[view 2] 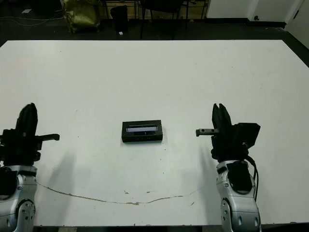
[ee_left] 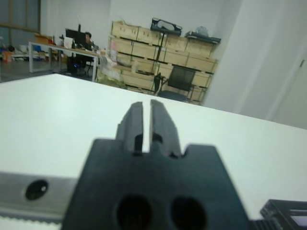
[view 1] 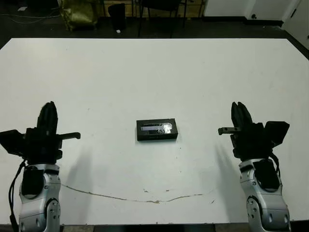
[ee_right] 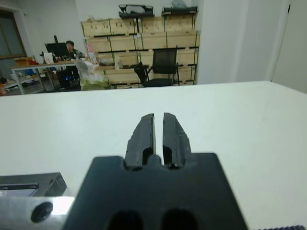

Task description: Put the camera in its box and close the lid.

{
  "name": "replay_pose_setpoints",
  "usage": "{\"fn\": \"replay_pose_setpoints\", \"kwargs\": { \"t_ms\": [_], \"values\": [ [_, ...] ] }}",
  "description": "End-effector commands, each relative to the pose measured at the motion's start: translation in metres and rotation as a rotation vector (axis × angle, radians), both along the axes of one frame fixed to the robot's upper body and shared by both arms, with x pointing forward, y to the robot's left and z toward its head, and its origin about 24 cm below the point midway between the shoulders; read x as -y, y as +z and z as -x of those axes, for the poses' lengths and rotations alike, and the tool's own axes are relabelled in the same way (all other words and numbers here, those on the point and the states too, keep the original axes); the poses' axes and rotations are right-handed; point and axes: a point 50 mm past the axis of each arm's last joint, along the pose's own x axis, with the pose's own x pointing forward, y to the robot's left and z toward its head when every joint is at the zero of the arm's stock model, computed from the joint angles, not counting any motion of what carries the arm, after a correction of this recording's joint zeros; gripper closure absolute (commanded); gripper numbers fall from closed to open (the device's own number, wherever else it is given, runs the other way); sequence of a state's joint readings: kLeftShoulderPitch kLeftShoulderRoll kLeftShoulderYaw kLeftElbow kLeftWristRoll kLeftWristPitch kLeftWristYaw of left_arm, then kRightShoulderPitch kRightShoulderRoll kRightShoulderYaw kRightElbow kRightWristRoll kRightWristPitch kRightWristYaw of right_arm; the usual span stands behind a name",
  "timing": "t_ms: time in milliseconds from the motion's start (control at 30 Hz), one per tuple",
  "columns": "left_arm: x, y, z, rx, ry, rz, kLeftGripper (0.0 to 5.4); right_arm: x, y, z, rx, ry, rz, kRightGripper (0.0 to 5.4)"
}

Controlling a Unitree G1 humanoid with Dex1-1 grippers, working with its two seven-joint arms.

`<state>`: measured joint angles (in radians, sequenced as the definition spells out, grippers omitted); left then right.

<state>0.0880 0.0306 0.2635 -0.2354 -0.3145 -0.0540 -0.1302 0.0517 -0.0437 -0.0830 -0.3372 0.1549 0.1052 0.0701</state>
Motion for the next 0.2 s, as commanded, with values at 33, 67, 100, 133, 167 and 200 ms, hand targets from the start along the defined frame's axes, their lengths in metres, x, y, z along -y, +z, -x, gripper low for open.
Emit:
{"fn": "replay_pose_setpoints", "kwargs": {
  "t_ms": [33,67,100,133,167,200],
  "values": [
    [0.0006,-0.0087,0.0031,-0.052,0.003,0.005,5.37,0.0011,-0.0091,0.0014,-0.029,0.007,-0.008,5.4],
    [0.0007,-0.0088,0.0027,-0.048,0.001,0.002,5.37,0.001,-0.0096,0.0014,-0.029,0.01,-0.009,5.4],
    [0.0009,-0.0088,0.0025,-0.046,-0.001,0.0,5.37,0.0009,-0.01,0.0013,-0.029,0.012,-0.008,5.4],
    [0.0011,-0.0086,0.0021,-0.045,-0.004,-0.005,5.37,0.0007,-0.0105,0.0013,-0.029,0.013,-0.007,5.4],
    [0.0014,-0.0083,0.0018,-0.044,-0.008,-0.007,5.37,0.0006,-0.011,0.0013,-0.028,0.015,-0.008,5.4],
    [0.0018,-0.0078,0.0015,-0.044,-0.011,-0.008,5.37,0.0006,-0.0113,0.0014,-0.029,0.014,-0.008,5.4]
  ]
}}
